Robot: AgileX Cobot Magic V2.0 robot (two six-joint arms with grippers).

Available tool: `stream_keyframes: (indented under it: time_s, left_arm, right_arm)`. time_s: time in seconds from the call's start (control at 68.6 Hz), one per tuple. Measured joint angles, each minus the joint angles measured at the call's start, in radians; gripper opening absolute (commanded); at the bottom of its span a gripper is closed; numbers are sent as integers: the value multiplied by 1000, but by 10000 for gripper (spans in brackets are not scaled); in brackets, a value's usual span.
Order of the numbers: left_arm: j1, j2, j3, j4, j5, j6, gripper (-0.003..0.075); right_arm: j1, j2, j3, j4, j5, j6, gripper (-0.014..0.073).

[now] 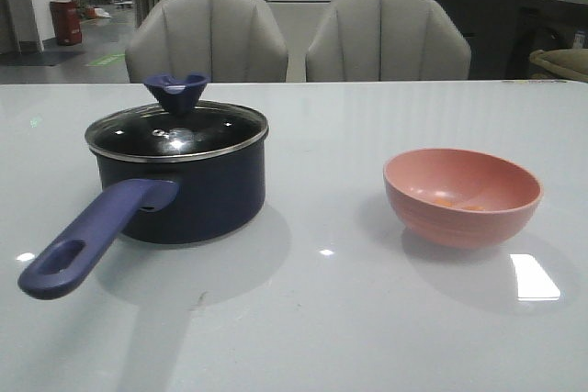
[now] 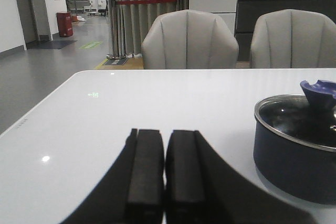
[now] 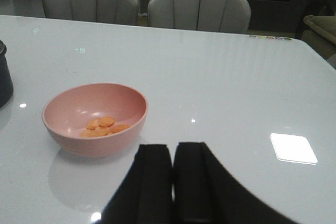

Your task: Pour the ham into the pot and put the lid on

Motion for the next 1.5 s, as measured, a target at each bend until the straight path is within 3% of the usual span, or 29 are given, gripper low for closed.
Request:
stream_keyframes:
  time_s: [0.613,0.729,0.861,0.934,0.992,1.24,1.503]
  left_arm:
    - [0,0,0,0,-11,0,113]
    - [0,0,0,0,-104,0,113]
    - [0,0,0,0,-309,0,113]
    - [0,0,-6,0,-331,0,113]
    - [0,0,-34,0,-289,0,113]
    - [0,71,-296,-12,127,0,113]
    - [0,156,-328,-42,253,0,113]
  right_arm:
    - [0,0,0,0,0,0,167]
    - [0,0,0,0,0,0,167]
    - [0,0,0,0,0,0,167]
    - [0,0,0,0,0,0,167]
    - [0,0,0,0,0,0,167]
    - [0,0,0,0,0,0,167]
    - [0,0,0,0,0,0,167]
